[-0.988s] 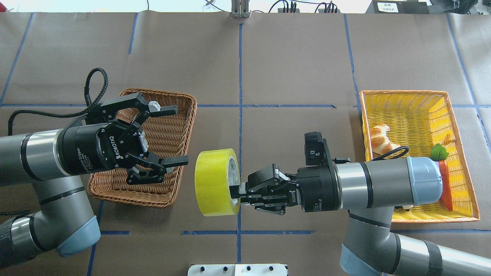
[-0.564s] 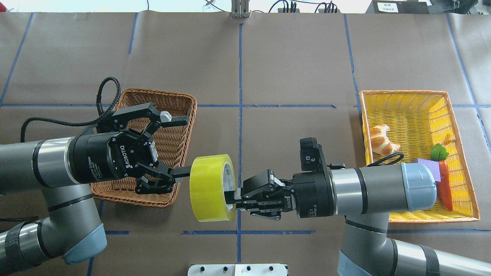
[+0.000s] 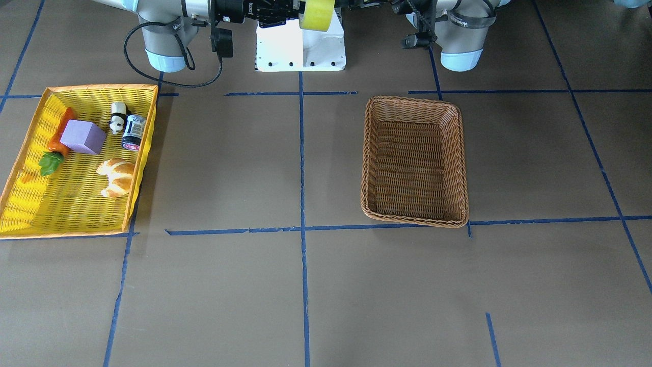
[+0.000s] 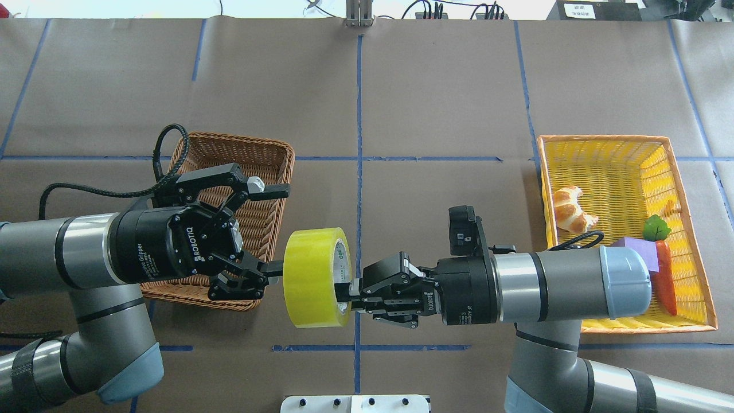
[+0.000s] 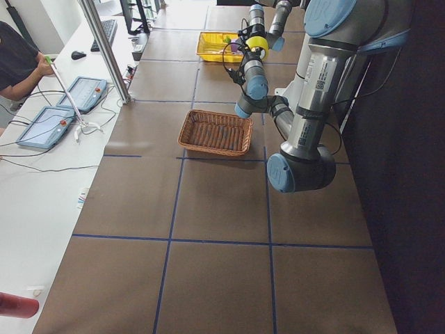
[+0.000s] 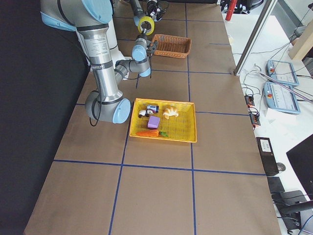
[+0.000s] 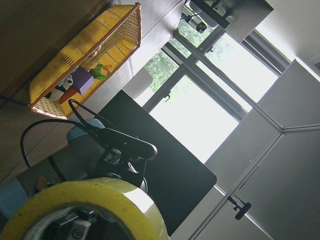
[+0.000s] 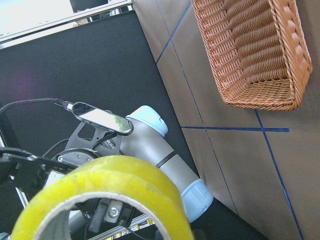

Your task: Move tape to another basket

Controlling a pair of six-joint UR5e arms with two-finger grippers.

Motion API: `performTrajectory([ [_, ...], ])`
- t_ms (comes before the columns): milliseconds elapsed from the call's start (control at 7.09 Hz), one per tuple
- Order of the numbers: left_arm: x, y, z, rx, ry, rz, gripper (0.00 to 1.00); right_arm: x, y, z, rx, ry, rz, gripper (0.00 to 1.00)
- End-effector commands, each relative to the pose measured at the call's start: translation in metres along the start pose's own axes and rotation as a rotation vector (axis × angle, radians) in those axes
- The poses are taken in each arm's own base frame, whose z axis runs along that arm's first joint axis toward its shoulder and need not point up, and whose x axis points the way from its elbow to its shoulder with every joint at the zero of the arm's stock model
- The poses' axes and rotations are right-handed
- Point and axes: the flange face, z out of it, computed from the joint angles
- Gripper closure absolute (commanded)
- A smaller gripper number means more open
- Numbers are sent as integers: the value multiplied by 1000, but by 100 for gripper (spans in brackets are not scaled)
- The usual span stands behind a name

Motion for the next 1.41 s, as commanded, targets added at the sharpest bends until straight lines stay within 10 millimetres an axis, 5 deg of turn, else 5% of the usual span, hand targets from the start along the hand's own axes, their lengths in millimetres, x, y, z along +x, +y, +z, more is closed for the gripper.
performTrajectory([
  [0, 1, 2, 8, -10, 6, -19, 0, 2, 2, 1, -2, 2, 2, 98],
  [282, 0, 0, 8, -6, 4, -19, 5, 2, 1, 1, 0, -1, 4, 98],
  [847, -3, -3, 8, 0, -1, -19, 39, 2, 3, 2, -2, -4, 4, 98],
  [1270, -10, -1, 10, -6, -9, -28, 42, 1, 3, 2, 0, -5, 3, 98],
])
